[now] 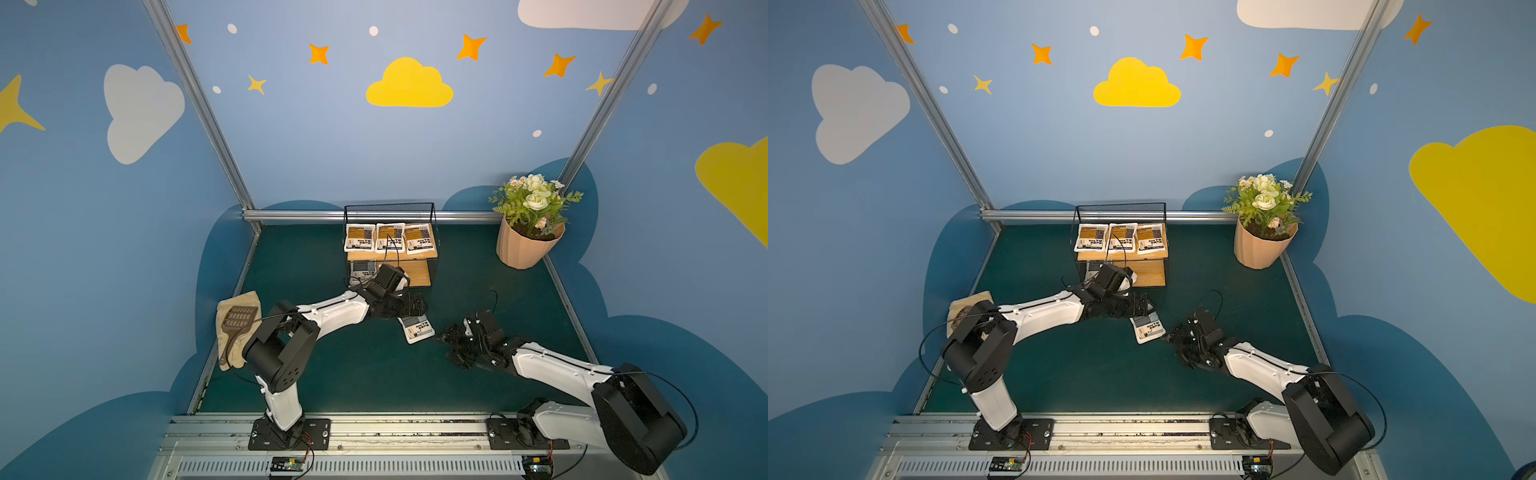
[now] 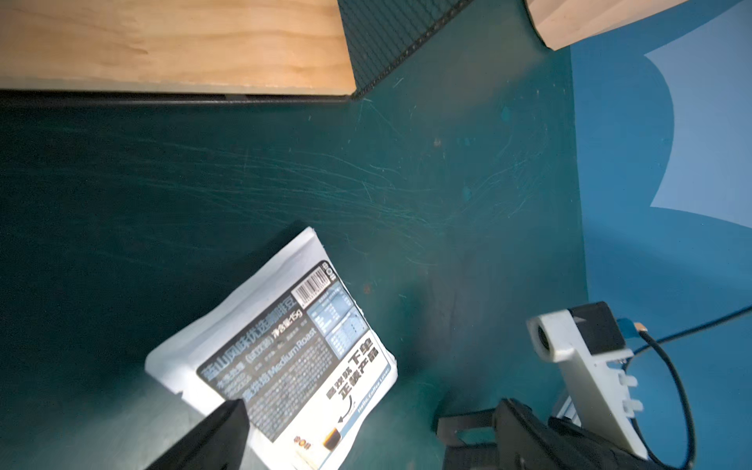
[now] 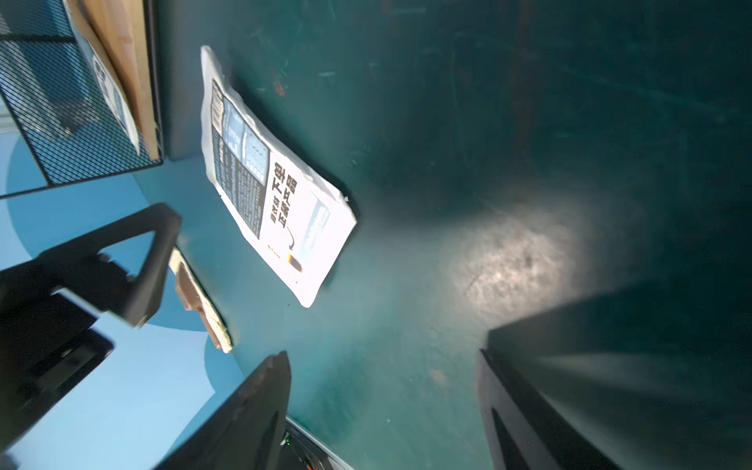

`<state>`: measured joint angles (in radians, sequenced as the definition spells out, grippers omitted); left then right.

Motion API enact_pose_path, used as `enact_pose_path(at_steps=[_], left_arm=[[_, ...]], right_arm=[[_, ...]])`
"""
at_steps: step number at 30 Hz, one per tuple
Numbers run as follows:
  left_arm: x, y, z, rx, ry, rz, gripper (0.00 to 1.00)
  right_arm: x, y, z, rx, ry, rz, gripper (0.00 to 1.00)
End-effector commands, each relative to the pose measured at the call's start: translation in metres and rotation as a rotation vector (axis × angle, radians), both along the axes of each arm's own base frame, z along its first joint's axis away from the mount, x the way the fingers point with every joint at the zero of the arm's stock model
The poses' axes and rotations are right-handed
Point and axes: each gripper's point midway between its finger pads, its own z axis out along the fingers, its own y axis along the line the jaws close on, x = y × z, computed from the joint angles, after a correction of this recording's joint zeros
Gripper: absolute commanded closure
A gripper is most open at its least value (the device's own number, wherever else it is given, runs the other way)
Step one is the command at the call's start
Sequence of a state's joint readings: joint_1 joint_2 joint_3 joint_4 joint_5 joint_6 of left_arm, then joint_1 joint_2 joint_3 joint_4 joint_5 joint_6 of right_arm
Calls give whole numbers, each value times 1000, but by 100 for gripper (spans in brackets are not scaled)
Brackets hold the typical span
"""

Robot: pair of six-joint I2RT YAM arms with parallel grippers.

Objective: Place the bagged coffee beans on the shelf by color
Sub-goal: Pick up the bagged coffee beans at the center of the board.

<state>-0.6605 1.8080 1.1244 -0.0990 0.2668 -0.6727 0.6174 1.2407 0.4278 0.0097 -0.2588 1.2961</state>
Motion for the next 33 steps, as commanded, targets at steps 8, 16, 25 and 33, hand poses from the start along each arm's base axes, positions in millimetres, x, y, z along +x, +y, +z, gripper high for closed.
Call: enact_pose_path(at_steps=[8, 16, 25, 33], left_arm=[[13, 1, -29, 5, 6, 20, 0], [1, 10, -52, 20, 43, 40, 0], [-6, 17, -59, 31, 56, 49, 0], [-10, 20, -62, 34, 64, 49, 0]], right_arm=[[11, 16, 2, 83, -52, -7, 25], [16, 21, -13, 88, -62, -18, 26], [27, 28, -32, 81, -65, -50, 29], [37, 43, -54, 108, -32, -54, 43]])
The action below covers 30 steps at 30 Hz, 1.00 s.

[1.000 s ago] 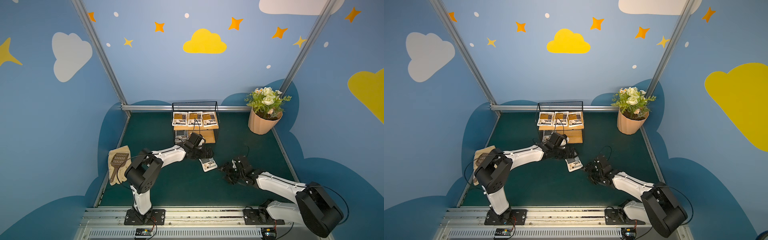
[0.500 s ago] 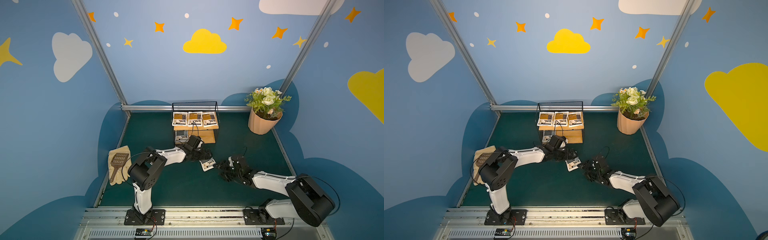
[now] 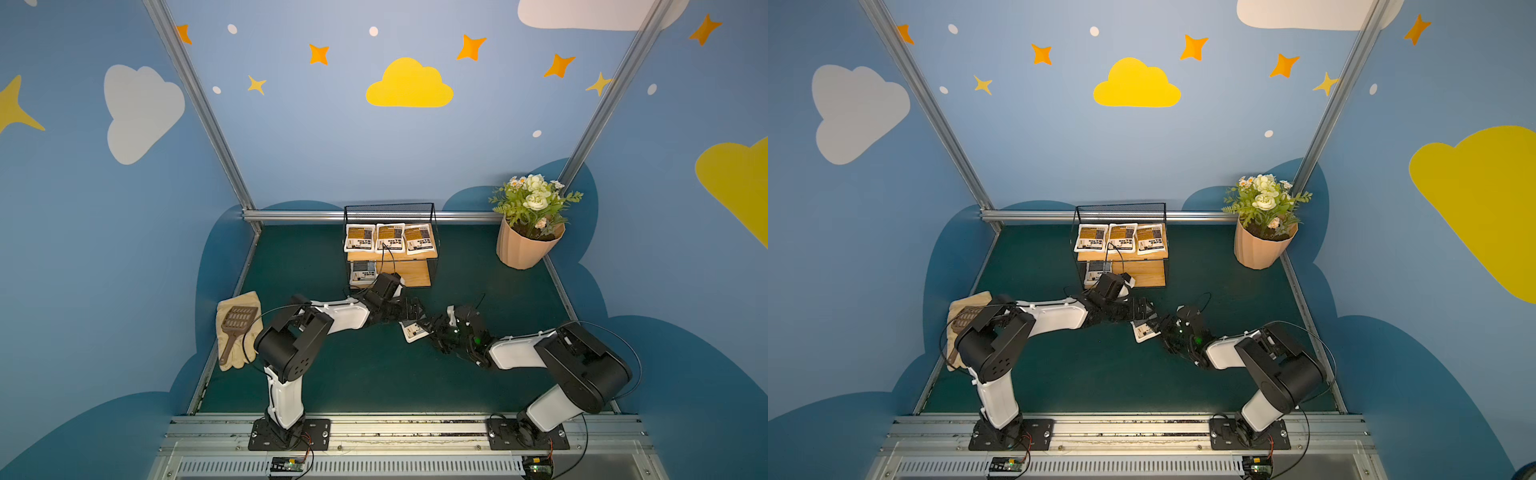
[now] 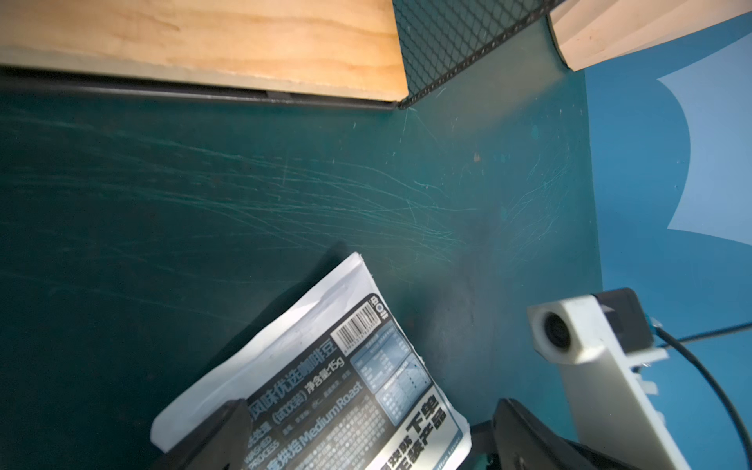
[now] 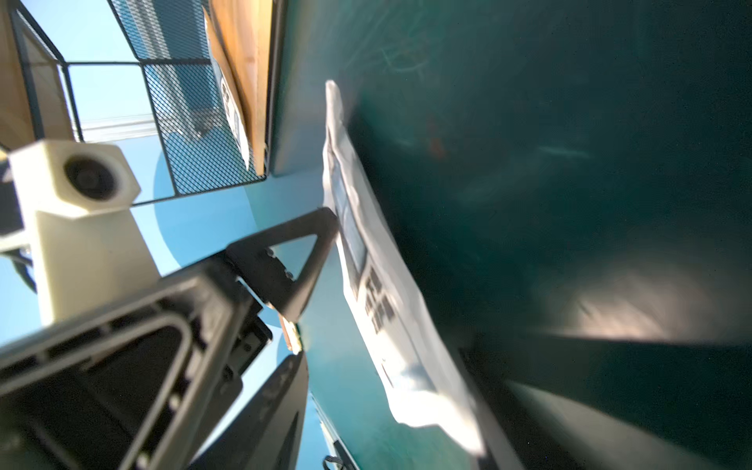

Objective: Place the bagged coffee beans on the shelf by color
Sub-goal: Pick up the bagged coffee beans at the center of the board.

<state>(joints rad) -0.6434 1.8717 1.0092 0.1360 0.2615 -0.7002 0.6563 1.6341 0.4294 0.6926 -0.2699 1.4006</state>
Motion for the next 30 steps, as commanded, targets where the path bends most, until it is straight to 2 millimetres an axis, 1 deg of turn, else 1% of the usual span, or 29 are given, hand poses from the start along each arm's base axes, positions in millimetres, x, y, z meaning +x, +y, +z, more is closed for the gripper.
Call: enact_pose_path(at_steps=[1, 4, 5, 10, 13, 18, 22, 27, 28, 30], left_arm=[[-19, 16, -27, 71, 96, 8, 0], [-20, 16, -26, 70, 95, 5, 1], [-20, 16, -25, 69, 94, 3, 1], [-21, 16, -22, 65, 93, -1, 1], [-19, 14, -16, 56, 88, -2, 1], [-15, 12, 0, 41, 61, 0, 0], [-12, 12, 22, 36, 29, 3, 1], [-12, 17, 55, 24, -15, 8, 0], [-9, 23, 61, 40, -35, 32, 0], [-10, 29, 73, 41, -52, 46, 0]], right_arm=[[-16, -14, -50, -102, 134, -24, 47], [-18, -13, -56, -98, 150, -21, 62], [-15, -11, -52, -80, 131, -22, 67], [-16, -13, -51, -83, 124, -20, 87], [-16, -12, -49, -78, 119, -16, 99], [-17, -11, -46, -66, 119, -10, 100], [-17, -9, -39, -49, 108, -4, 100], [-14, -6, -21, -13, 72, 1, 100], [-14, -5, -17, -5, 66, 5, 100], [-15, -4, -10, 9, 58, 11, 100]])
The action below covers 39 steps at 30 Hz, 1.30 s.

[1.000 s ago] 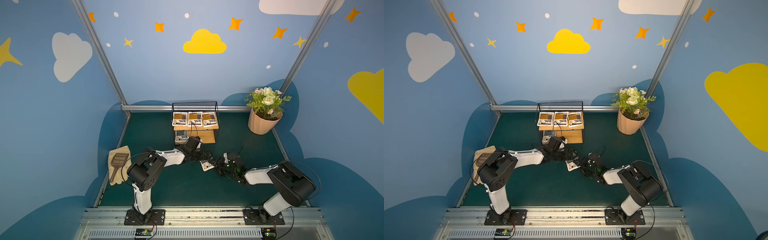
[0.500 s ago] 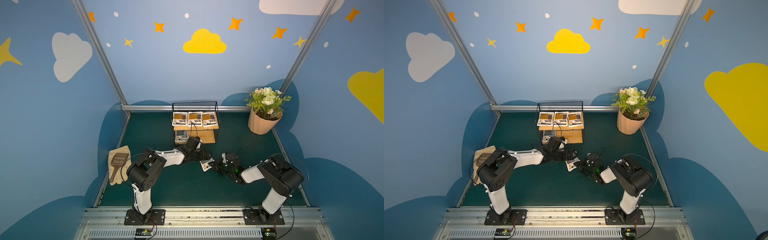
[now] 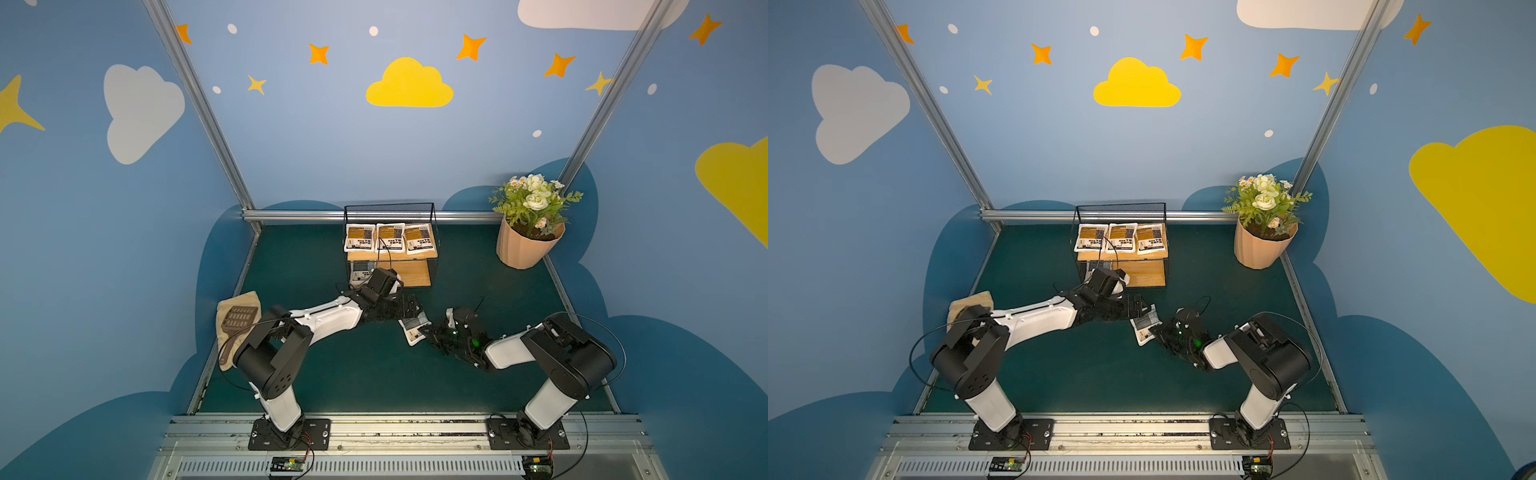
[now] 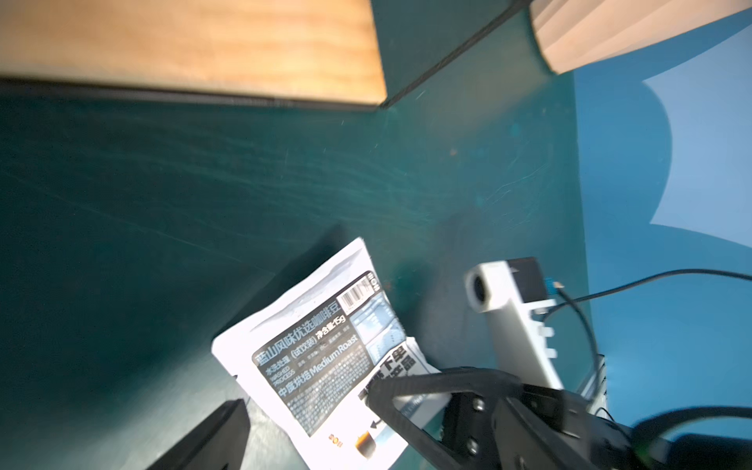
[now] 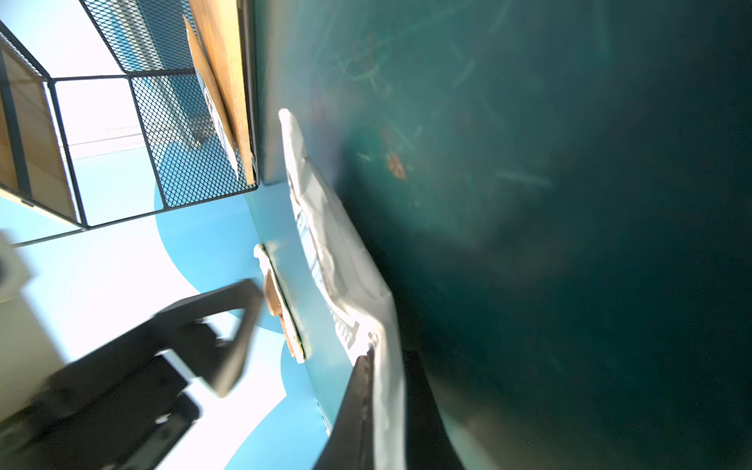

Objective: Place the bagged coffee beans on the shelf by color
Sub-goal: Pick up the bagged coffee beans at the center of the board, then place the bagged coffee beans on the shelf.

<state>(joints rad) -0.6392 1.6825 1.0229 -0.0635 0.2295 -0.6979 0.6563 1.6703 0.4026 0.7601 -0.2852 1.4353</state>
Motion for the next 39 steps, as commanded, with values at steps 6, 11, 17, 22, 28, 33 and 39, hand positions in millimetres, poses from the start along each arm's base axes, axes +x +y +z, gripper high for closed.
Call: enact_pose_path(at_steps=[6, 11, 17, 22, 28, 33, 39], left_arm=[[-7, 42, 50, 30, -83, 95, 0], [-22, 82, 62, 53, -98, 201, 0], [-43, 140, 65, 82, -132, 360, 0], [-61, 181, 58, 70, -86, 470, 0], [-70, 201, 39, 65, -1, 511, 0], [-69, 204, 23, 59, 60, 515, 0], [-65, 200, 15, 30, 89, 508, 0]], right_arm=[[-11, -3, 16, 0, 4, 27, 100], [-7, -4, 39, 12, -51, 20, 100], [-2, -5, 61, 14, -90, 1, 100], [5, -7, 73, 12, -102, -33, 100], [19, -2, 85, 31, -127, -69, 100], [34, 13, 95, 67, -171, -55, 100], [52, 29, 95, 108, -194, -73, 100]])
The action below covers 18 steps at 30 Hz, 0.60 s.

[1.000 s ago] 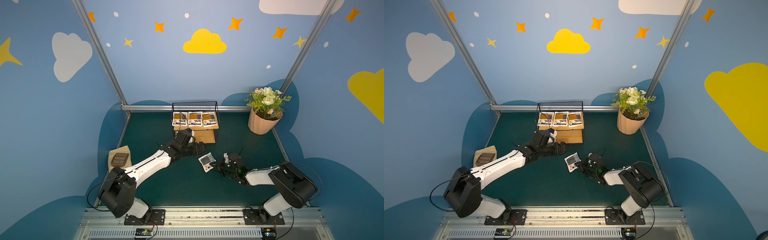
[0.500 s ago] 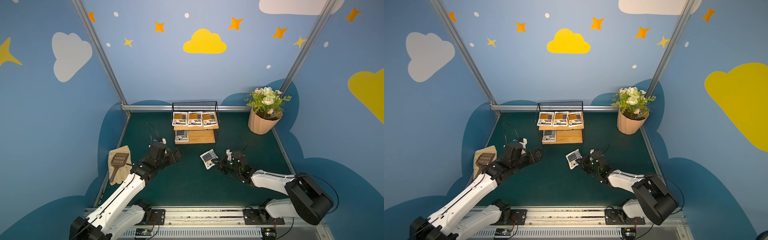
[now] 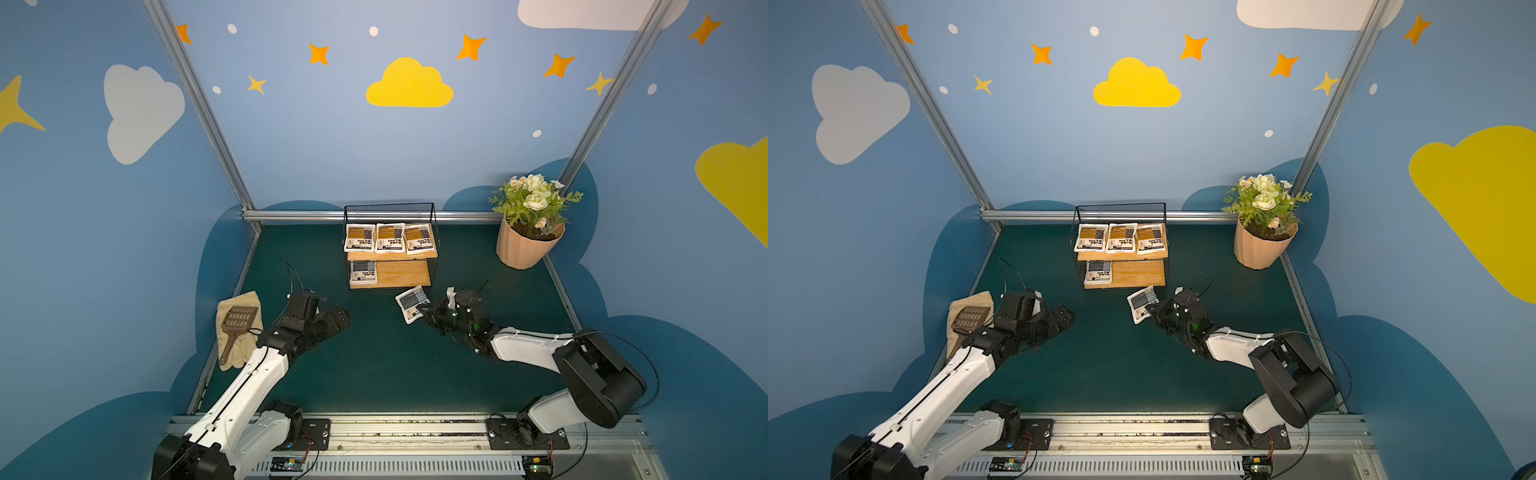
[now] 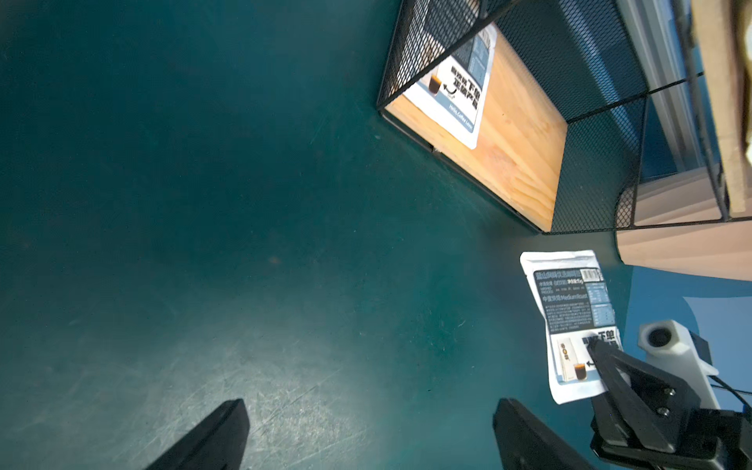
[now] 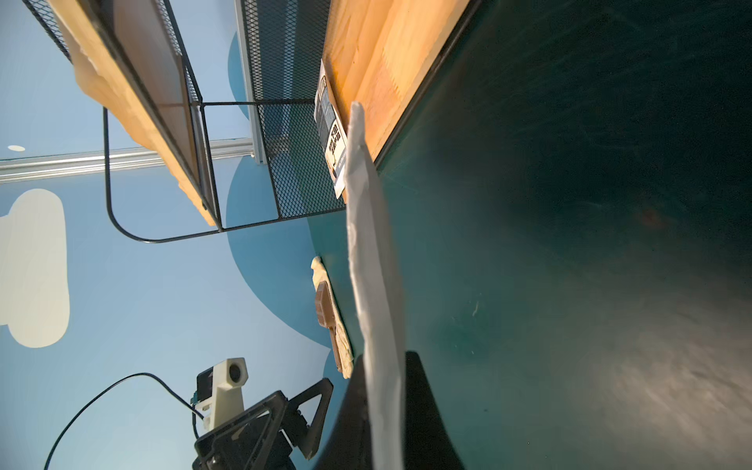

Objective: Place the bagged coffee beans on the shelf by color
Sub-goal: Place the bagged coffee beans on the shelf.

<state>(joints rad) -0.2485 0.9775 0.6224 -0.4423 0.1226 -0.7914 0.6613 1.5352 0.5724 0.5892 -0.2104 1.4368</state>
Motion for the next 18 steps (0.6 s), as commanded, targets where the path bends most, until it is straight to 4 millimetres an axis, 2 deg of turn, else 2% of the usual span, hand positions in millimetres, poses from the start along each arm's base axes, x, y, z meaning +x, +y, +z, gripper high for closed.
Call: enact_pose_path(at_steps=[1, 5, 8, 10, 18], left_arm=[[1, -7, -1, -37, 6, -26, 0], [1, -11, -4, -55, 16, -42, 0], [0, -14, -6, -68, 25, -54, 0], [1, -16, -7, -73, 26, -63, 0], [4, -24, -2, -97, 27, -106, 0]], right_arm=[[16, 14, 22, 63, -81, -16, 100], [28, 21, 25, 73, -105, -40, 100], [34, 24, 21, 68, -104, -53, 100], [45, 30, 27, 86, -119, -65, 100], [73, 44, 19, 114, -128, -113, 100]])
